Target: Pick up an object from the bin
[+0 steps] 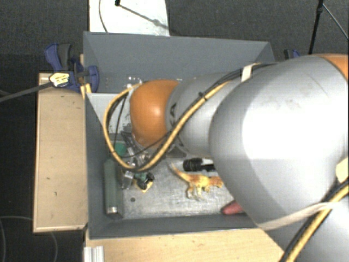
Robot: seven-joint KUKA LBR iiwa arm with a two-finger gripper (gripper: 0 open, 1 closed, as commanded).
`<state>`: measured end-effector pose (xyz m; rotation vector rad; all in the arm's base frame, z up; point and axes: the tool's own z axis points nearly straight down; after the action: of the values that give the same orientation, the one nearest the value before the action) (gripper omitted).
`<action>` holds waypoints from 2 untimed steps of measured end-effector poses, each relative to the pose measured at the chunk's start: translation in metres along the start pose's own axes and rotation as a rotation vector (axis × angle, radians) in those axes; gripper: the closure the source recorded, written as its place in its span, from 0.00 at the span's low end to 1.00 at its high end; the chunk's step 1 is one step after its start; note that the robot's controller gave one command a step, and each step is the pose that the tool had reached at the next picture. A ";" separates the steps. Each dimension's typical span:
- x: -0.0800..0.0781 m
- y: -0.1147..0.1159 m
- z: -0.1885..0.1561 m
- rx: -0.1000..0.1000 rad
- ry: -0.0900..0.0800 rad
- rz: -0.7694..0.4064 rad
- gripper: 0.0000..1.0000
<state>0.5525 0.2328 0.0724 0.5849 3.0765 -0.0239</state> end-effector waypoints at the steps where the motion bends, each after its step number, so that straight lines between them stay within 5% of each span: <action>1: 0.011 -0.031 -0.041 -0.013 0.012 -0.019 0.00; 2: 0.022 -0.043 0.001 -0.014 0.012 0.065 0.00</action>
Offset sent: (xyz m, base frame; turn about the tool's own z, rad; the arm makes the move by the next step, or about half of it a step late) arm -0.0382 -0.0328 -0.0024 0.0661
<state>0.5160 0.2010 0.0714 0.6857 3.0646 0.0022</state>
